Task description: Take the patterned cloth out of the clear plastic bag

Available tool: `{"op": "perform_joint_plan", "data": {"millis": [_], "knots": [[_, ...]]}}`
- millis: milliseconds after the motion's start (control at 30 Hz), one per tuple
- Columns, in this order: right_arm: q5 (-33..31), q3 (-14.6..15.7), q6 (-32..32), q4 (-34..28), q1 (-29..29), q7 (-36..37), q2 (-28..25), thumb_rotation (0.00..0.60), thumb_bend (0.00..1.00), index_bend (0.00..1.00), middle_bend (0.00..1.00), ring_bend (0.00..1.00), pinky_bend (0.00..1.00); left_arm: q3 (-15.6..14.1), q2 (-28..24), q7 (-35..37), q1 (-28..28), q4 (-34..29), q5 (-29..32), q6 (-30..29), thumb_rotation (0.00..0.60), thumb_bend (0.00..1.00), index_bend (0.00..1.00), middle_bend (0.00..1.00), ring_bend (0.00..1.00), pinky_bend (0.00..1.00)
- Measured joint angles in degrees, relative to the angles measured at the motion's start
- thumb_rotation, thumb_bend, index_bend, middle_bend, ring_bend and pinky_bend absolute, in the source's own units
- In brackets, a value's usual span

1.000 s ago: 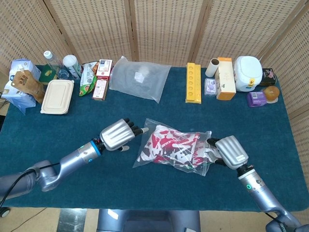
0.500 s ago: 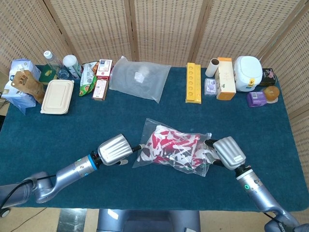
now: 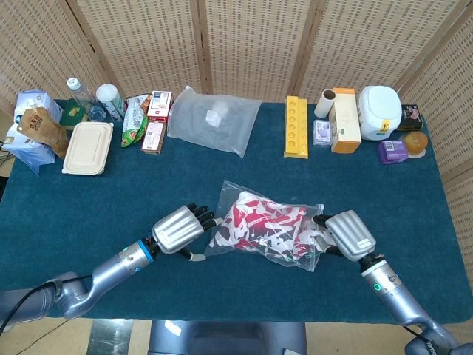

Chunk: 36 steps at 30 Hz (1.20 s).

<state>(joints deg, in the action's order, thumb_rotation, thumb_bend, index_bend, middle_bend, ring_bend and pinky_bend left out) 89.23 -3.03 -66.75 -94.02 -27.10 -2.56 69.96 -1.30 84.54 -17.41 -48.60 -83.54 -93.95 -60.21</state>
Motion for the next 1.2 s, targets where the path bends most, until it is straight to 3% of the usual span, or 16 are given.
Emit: {"op": "perform_joint_plan", "data": {"millis": [67,200,267,400,667,900,1200], "knots": [[0.03,0.04,0.06,-0.09,-0.02,-0.11,-0.03,0.6,0.65,0.68,0.7,0.84,0.84,1.03,0.3,-0.01,-0.49,0.55,1.62,1.87,0.503,0.11,0.21,0.36,0.37,0.49],[0.09,0.11,-0.05,-0.35,0.06,-0.29,-0.28,0.6,0.65,0.68,0.7,0.84,0.84,3.27,0.37,0.31,-2.73,2.0,4.12,6.51,0.513,0.11,0.18,0.37,0.36,0.46],[0.12,0.19,-0.12,-0.45,0.14,-0.31,-0.41,0.6,0.65,0.68,0.7,0.84,0.84,4.59,0.26,0.11,-4.37,3.16,5.55,9.31,0.513,0.11,0.16,0.34,0.29,0.4],[0.14,0.32,-0.23,-0.43,0.32,-0.08,-0.63,0.6,0.65,0.68,0.7,0.84,0.84,7.08,0.03,-1.88,-7.47,4.73,9.81,15.19,0.499,0.11,0.14,0.17,0.1,0.25],[0.41,0.45,-0.48,-0.25,0.49,0.75,-0.95,0.6,0.65,0.68,0.7,0.84,0.84,11.53,3.03,-8.39,-15.62,12.12,23.81,27.53,0.496,0.11,0.13,0.08,0.01,0.15],[0.6,0.34,-0.53,0.0,0.38,1.14,-0.87,0.6,0.65,0.68,0.7,0.84,0.84,12.1,9.0,-11.55,-20.86,20.3,30.93,32.53,0.503,0.11,0.13,0.06,0.0,0.14],[0.35,0.35,-0.87,0.83,0.71,2.11,-0.91,0.6,0.65,0.68,0.7,0.84,0.84,10.27,15.19,-12.36,-26.33,28.42,36.83,37.43,0.496,0.12,0.14,0.04,0.0,0.13]]}}
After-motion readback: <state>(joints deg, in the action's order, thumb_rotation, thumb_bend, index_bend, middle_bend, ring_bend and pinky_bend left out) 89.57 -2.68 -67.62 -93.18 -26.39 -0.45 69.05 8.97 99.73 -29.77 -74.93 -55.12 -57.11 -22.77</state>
